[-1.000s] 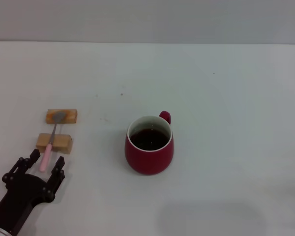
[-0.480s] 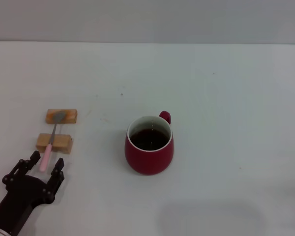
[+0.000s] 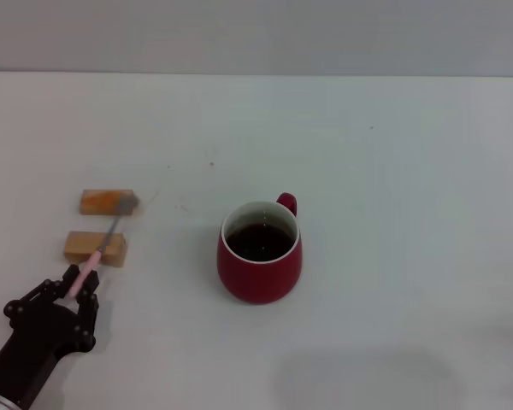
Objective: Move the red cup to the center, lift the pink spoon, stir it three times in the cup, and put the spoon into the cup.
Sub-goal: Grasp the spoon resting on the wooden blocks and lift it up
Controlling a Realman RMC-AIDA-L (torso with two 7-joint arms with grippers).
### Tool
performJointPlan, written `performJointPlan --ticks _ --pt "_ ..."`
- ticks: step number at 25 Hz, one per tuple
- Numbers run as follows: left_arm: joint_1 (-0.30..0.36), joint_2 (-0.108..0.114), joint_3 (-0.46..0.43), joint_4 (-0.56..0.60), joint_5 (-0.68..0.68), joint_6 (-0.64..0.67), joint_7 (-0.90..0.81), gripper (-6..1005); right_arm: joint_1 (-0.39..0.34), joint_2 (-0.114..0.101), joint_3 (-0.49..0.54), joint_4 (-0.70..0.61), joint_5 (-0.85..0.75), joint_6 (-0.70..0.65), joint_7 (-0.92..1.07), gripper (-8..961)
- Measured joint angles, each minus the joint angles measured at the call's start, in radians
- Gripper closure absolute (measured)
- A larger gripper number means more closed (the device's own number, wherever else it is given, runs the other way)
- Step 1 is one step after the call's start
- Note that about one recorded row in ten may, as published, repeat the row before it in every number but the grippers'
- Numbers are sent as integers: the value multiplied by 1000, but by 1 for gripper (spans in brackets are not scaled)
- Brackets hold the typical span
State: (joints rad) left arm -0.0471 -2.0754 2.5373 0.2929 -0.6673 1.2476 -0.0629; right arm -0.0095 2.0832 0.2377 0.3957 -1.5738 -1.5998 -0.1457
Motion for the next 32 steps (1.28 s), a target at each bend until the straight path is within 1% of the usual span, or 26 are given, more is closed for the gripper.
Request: performJointPlan --ticks 5,10,15,24,28,32 --pt "-1 3 2 2 6 5 13 768 0 0 0 0 0 0 0 954" --pt "-7 1 -1 3 2 26 21 825 2 0 0 0 0 0 0 954" --pt "-9 3 -1 24 3 41 62 825 2 0 -1 0 0 1 0 954" --pt "-30 13 11 31 19 79 51 826 2 0 -2 0 0 1 0 953" --pt "-62 18 6 28 35 72 21 826 2 0 -2 0 0 -5 0 953" --pt "-99 28 -8 29 36 79 3 826 2 0 -3 0 0 -6 0 953"
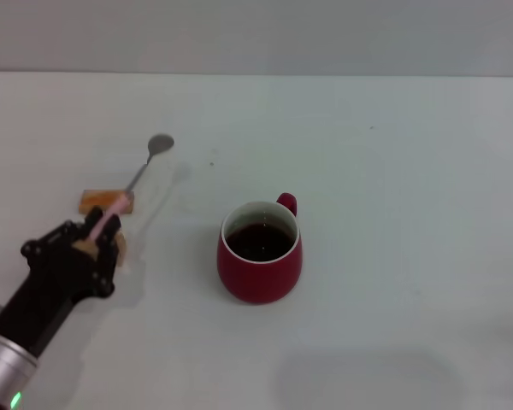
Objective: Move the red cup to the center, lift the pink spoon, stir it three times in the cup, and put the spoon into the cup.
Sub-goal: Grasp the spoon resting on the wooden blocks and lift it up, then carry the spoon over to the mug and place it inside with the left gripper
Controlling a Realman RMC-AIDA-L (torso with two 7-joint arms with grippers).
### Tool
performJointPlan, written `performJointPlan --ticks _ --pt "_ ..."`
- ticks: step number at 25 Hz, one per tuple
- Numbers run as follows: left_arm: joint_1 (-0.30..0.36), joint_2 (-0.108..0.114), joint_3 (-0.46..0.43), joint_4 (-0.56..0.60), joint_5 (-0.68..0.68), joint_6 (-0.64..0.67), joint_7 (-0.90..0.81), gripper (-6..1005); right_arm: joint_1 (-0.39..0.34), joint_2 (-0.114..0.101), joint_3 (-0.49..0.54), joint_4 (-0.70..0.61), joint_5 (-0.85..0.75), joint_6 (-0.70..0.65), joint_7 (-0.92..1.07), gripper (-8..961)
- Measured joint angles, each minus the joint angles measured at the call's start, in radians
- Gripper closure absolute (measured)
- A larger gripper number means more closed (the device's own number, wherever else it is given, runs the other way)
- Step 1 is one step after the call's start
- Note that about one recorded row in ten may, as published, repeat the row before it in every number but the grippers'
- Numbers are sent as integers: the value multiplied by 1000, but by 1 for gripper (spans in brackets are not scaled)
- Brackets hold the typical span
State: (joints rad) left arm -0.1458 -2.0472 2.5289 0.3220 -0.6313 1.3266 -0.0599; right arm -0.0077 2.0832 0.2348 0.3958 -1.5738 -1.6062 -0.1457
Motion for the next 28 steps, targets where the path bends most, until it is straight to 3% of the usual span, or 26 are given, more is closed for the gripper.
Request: performJointPlan --ticks 17,28 --pt "-134 22 -111 13 -1 -40 26 825 1 0 0 0 2 -1 0 953" --pt "-161 52 -132 51 1 -72 54 825 2 0 -10 -1 1 -1 0 953"
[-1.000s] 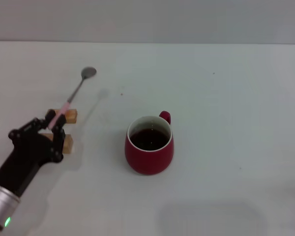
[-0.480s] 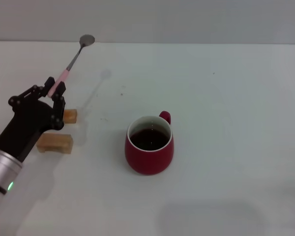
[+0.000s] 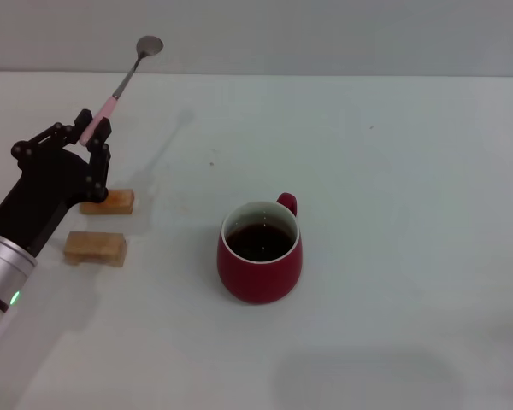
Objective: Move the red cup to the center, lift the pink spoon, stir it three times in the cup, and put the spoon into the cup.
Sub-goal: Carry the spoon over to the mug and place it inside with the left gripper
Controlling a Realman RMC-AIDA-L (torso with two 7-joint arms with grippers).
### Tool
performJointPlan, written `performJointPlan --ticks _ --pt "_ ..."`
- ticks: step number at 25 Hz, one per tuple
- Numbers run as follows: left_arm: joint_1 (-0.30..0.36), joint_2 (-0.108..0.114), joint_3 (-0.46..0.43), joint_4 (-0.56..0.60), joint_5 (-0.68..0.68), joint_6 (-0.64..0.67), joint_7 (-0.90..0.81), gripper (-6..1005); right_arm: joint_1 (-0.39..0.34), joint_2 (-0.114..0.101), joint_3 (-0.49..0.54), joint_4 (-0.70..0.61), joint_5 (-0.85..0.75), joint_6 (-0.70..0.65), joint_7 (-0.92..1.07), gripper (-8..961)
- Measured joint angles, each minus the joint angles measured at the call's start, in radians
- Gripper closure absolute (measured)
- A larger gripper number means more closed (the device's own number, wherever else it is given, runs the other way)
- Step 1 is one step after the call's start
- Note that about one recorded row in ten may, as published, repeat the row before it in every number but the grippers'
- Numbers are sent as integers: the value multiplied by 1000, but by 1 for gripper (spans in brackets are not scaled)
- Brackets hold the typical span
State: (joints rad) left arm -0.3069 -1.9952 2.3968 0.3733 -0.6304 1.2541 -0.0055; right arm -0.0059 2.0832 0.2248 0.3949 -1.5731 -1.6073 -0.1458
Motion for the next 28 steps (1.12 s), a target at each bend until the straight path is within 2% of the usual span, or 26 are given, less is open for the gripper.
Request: performJointPlan --ticks 5,9,13,15,16,18,21,24,28 --pt "-16 9 -6 23 0 -69 14 825 -7 0 -10 -15 0 -1 0 953" --pt "-33 12 -16 66 0 -135 91 825 -8 1 -16 -38 4 -2 0 953" --pt "-41 19 -70 133 33 -220 146 826 -12 0 -15 -56 6 -14 0 953" --pt "-23 27 -170 223 152 -326 149 826 -15 0 -11 -62 6 -16 0 953" --pt "-21 27 -175 232 158 -331 150 826 -16 0 -8 -64 6 -14 0 953" --pt "3 28 -248 322 254 -434 157 826 -16 0 -6 -65 6 -8 0 953" --pt "38 13 -373 456 415 -583 154 826 -7 1 -5 -67 7 -5 0 953" --pt "62 7 -423 551 514 -661 112 826 -4 1 -5 -67 7 -6 0 953" --pt "98 28 -434 725 591 -823 36 826 -5 0 -5 -66 7 -10 0 953"
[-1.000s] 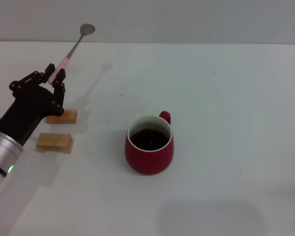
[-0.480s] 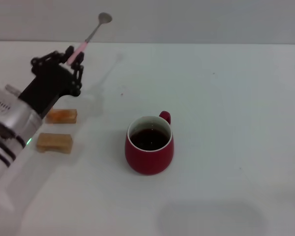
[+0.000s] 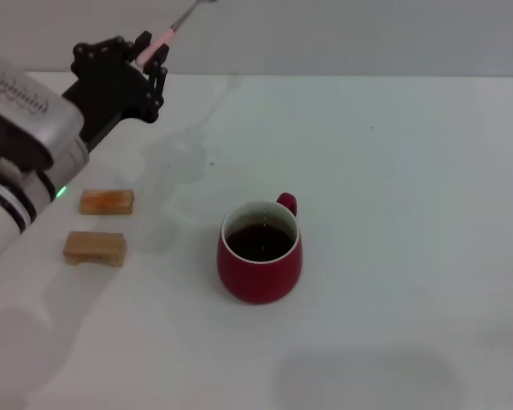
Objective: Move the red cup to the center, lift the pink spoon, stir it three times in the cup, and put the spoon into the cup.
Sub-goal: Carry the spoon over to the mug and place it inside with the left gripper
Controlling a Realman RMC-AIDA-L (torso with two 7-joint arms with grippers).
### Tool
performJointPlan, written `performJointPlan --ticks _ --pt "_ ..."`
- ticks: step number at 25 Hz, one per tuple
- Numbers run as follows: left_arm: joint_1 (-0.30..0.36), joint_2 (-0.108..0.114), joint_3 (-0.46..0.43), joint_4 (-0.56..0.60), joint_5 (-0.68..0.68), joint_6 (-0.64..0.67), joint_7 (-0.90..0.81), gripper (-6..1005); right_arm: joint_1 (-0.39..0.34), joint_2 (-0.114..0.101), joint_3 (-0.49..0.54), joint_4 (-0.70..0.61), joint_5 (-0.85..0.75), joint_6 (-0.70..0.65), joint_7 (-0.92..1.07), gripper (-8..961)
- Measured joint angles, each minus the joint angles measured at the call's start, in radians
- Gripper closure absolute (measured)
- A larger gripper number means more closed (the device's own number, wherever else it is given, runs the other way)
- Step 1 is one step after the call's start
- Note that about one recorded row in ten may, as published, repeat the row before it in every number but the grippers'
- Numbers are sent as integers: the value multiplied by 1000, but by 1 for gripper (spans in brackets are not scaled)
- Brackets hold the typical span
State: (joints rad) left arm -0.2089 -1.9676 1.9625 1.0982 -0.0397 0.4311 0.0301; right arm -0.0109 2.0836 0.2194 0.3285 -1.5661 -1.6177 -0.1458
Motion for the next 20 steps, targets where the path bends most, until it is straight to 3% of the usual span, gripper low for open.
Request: performJointPlan --ticks 7,20 --pt "29 16 -1 160 32 -181 -55 826 -1 -1 -6 4 0 0 0 954" --pt "76 85 -22 362 40 -232 -353 825 -2 1 -8 8 -5 4 0 954"
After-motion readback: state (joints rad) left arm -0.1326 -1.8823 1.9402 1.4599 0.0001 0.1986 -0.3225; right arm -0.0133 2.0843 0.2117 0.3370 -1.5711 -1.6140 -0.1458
